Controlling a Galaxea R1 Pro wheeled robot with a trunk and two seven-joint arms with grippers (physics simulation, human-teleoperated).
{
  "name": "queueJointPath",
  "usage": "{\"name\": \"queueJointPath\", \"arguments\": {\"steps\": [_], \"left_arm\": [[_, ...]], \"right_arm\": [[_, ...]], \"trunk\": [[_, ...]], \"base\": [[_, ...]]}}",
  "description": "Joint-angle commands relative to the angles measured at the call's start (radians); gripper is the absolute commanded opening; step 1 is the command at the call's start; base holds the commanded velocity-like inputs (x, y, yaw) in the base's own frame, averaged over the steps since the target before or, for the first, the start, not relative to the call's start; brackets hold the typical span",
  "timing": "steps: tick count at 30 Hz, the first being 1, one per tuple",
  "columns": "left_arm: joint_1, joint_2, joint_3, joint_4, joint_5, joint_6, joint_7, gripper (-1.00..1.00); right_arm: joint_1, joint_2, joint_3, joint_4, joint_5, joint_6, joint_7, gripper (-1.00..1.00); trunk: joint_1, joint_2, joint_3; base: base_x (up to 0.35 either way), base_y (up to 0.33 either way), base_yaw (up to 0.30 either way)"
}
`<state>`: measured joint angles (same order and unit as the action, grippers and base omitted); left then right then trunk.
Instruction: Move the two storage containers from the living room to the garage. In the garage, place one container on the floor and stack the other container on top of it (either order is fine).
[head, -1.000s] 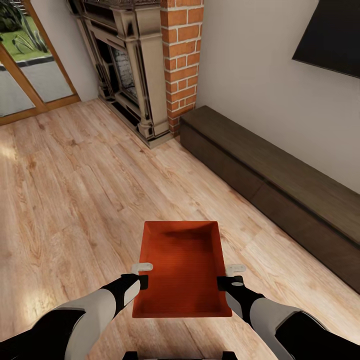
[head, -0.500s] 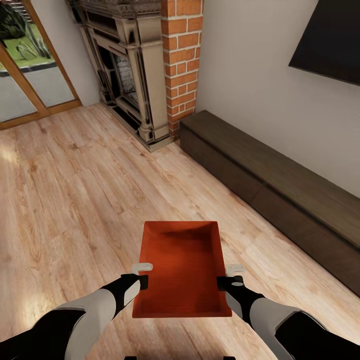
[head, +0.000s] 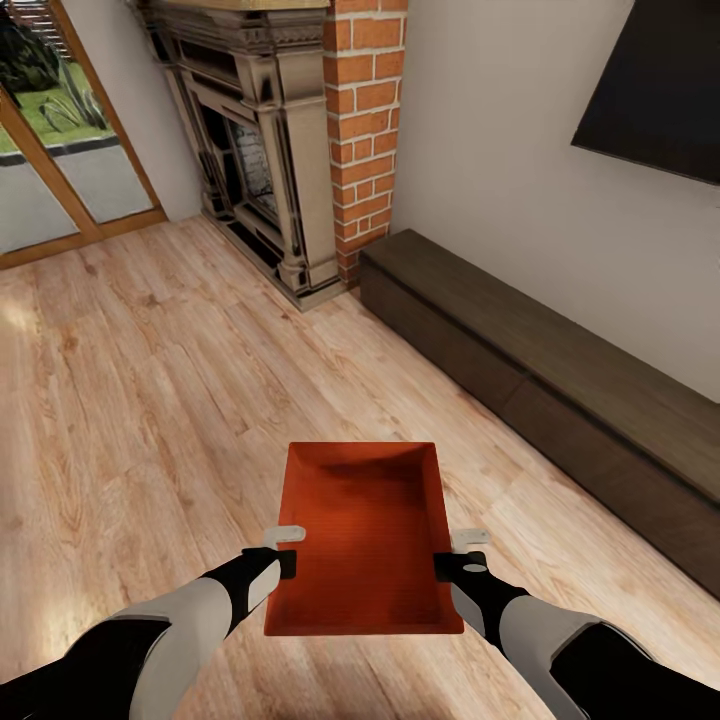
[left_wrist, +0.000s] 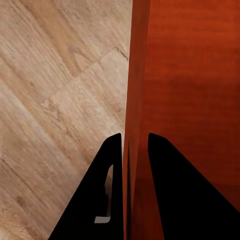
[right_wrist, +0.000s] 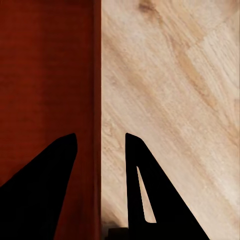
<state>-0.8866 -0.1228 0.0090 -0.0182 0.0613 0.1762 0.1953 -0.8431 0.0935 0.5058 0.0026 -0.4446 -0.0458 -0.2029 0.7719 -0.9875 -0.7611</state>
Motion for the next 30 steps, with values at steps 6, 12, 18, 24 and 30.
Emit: {"name": "queueJointPath", "arguments": {"steps": [6, 12, 18, 24, 30], "left_arm": [[0.000, 0.000, -0.015, -0.002, -0.001, 0.005, 0.006, -1.00], [0.001, 0.000, -0.015, -0.002, -0.001, 0.005, 0.006, -1.00], [0.000, 0.000, -0.015, -0.002, -0.001, 0.005, 0.006, -1.00], [0.000, 0.001, -0.016, -0.002, -0.001, 0.005, 0.006, -1.00], [0.000, 0.004, -0.015, -0.002, -0.001, 0.005, 0.006, -1.00]], "right_arm": [[-0.001, 0.000, 0.007, 0.001, -0.012, -0.005, -0.006, -1.00], [-0.001, 0.000, 0.007, 0.001, -0.012, -0.005, -0.006, -1.00], [-0.001, 0.000, 0.007, 0.001, -0.012, -0.005, -0.006, -1.00], [-0.001, 0.000, 0.007, 0.002, -0.012, -0.005, -0.006, -1.00], [-0.001, 0.000, 0.006, 0.001, -0.012, -0.005, -0.006, -1.00]], "trunk": [[0.000, 0.000, 0.009], [0.000, 0.000, 0.018], [0.000, 0.000, 0.027], [0.000, 0.000, 0.037], [0.000, 0.000, 0.044]], "base": [[0.000, 0.000, 0.000], [0.000, 0.000, 0.000], [0.000, 0.000, 0.000], [0.000, 0.000, 0.000], [0.000, 0.000, 0.000]]}}
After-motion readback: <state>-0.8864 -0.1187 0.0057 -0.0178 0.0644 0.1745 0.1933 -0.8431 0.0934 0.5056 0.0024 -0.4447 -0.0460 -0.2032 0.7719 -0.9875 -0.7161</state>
